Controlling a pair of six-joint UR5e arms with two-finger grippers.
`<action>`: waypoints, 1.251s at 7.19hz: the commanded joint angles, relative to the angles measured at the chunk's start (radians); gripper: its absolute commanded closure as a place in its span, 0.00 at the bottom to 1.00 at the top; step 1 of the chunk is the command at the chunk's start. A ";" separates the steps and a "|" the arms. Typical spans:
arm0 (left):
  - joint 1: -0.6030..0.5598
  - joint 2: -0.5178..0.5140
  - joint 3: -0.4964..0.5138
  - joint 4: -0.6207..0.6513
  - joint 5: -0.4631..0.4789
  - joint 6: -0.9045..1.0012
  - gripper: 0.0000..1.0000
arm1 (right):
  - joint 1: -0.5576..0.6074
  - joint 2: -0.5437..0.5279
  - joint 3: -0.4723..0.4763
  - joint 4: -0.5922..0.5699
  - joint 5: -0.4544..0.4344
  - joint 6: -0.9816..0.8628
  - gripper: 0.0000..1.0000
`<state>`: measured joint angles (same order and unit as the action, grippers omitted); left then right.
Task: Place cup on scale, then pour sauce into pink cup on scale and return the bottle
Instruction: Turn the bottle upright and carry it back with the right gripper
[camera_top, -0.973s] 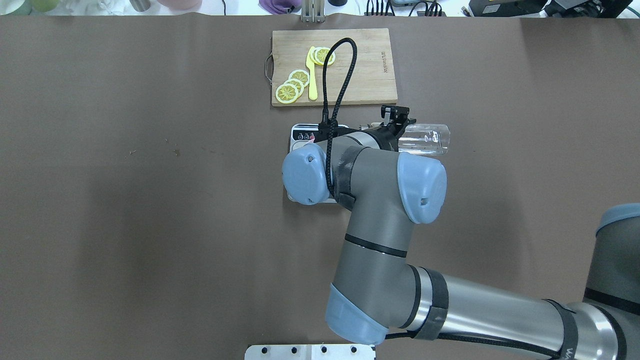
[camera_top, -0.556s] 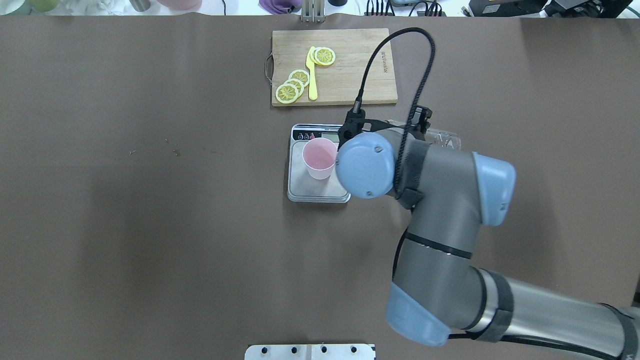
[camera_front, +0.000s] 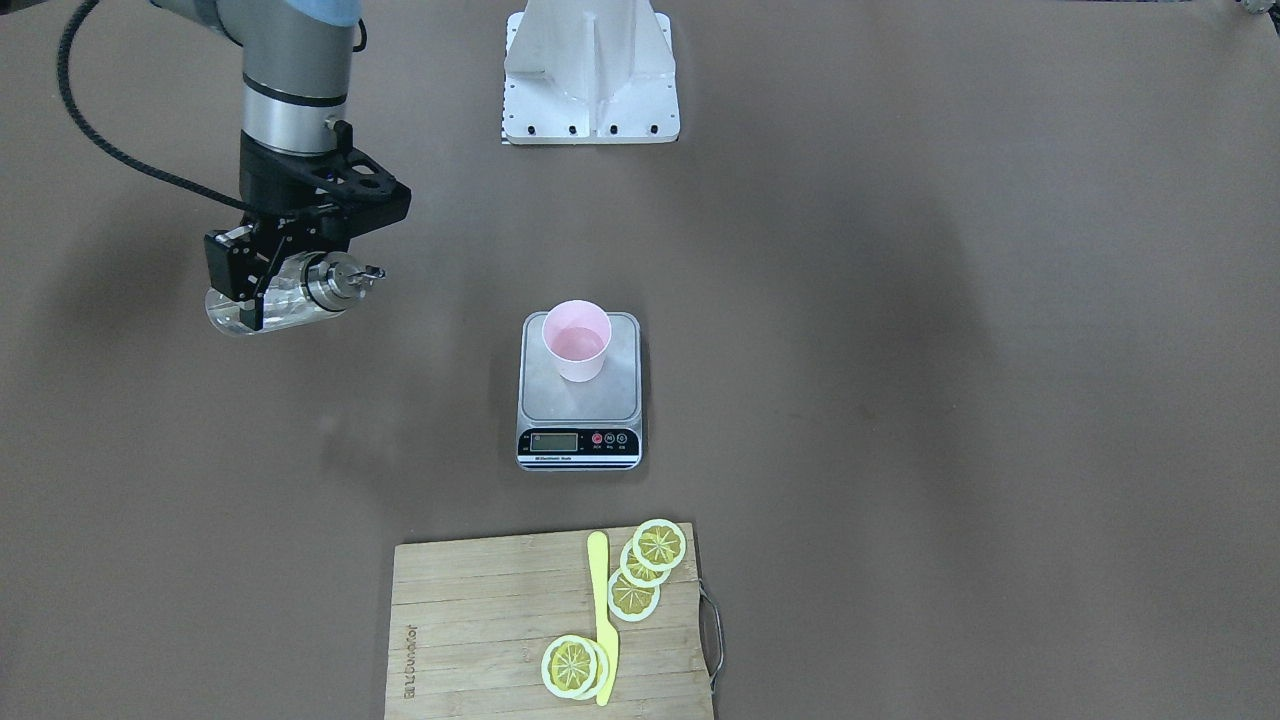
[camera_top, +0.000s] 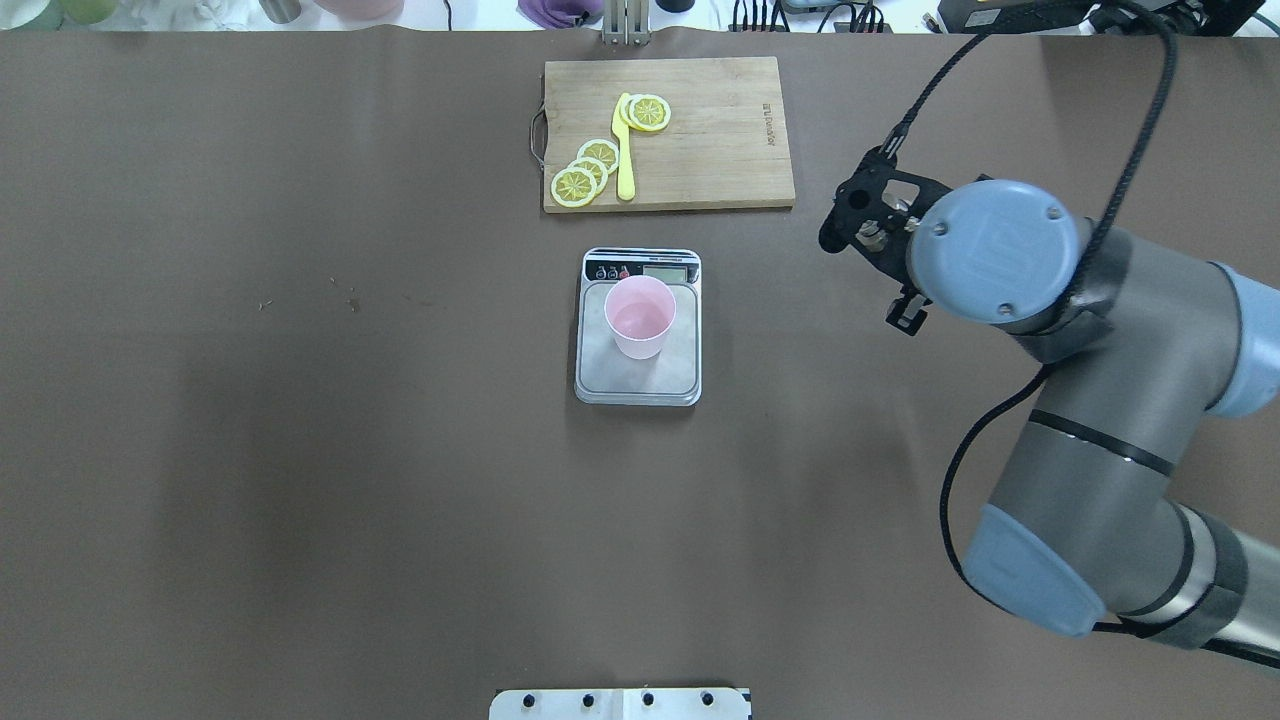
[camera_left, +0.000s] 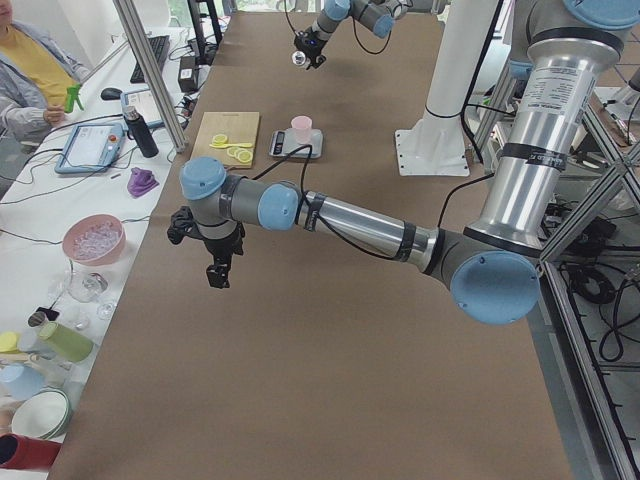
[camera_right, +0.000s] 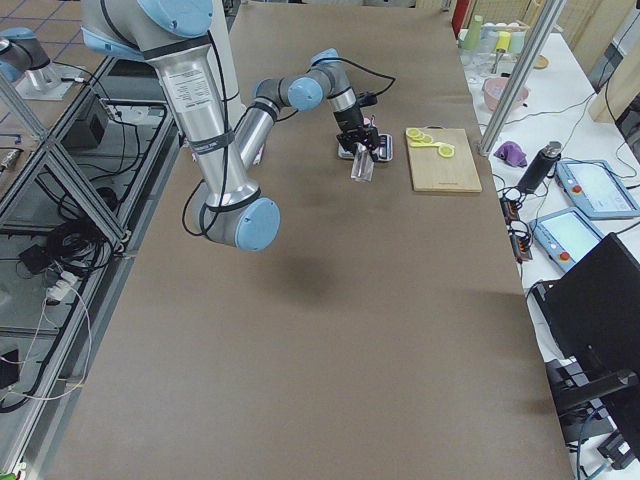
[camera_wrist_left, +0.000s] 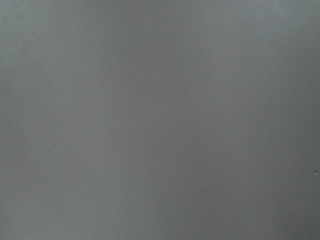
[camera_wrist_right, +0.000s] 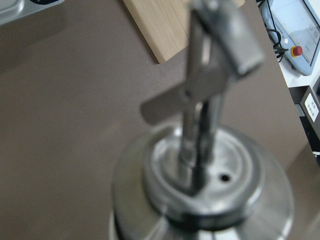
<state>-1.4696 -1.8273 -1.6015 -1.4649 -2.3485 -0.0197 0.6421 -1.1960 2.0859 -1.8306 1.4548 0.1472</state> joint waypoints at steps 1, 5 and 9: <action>0.000 -0.001 -0.002 0.000 0.000 -0.003 0.02 | 0.066 -0.185 0.002 0.323 0.102 0.112 1.00; -0.011 0.000 0.017 0.001 0.002 0.003 0.02 | 0.115 -0.368 -0.079 0.794 0.196 0.446 1.00; -0.064 0.000 0.092 0.000 -0.003 0.064 0.02 | 0.221 -0.514 -0.337 1.309 0.268 0.578 1.00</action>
<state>-1.5278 -1.8280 -1.5149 -1.4645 -2.3513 0.0382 0.8388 -1.6696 1.8288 -0.6723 1.7165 0.6863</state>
